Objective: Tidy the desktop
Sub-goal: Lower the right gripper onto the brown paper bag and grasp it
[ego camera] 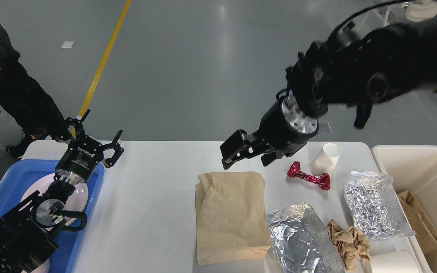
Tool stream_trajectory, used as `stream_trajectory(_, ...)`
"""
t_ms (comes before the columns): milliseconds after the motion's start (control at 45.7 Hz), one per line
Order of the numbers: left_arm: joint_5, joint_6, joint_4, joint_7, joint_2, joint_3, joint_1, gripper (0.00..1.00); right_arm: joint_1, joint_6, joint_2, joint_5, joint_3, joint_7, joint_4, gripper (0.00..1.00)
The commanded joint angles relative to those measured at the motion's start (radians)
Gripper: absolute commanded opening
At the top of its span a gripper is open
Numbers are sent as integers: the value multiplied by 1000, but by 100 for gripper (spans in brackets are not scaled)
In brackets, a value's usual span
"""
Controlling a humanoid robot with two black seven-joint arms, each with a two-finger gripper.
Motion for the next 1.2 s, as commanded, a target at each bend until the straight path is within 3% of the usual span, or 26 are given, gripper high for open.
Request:
stream_trajectory(0,0,0,0,0,0,0,0,100,-165,-116,76,43,-15,-65,4,100)
stream_trajectory(66,0,0,0,0,0,0,0,100,-238,-176,86,50,-15,-105,-4,100)
stream_trajectory(110,0,0,0,0,0,0,0,100,-307,-275,116,53,-25,-155,-4,100)
stream_trajectory(197,0,0,0,0,0,0,0,100,-366,-349,122,60,-27,-237,-7,100)
stream_trajectory(263,0,0,0,0,0,0,0,100,-398,-368,122,83,-32,-264,-15,100)
stream_trajectory(876,0,0,0,0,0,0,0,100,-548,-504,124,163,-19,-269,-76,99)
stream_trajectory(942,0,0,0,0,0,0,0,100,-556,-506,123,168,-10,-269,-78,92)
stream_trajectory(1029,0,0,0,0,0,0,0,100,-568,-506,124,209,-7,-266,-76,68)
stream_trajectory(1139,0,0,0,0,0,0,0,100,-578,-504,124,215,-5,-260,-76,54)
stream_trajectory(1183,0,0,0,0,0,0,0,100,-584,-504,126,215,-4,-260,-76,44)
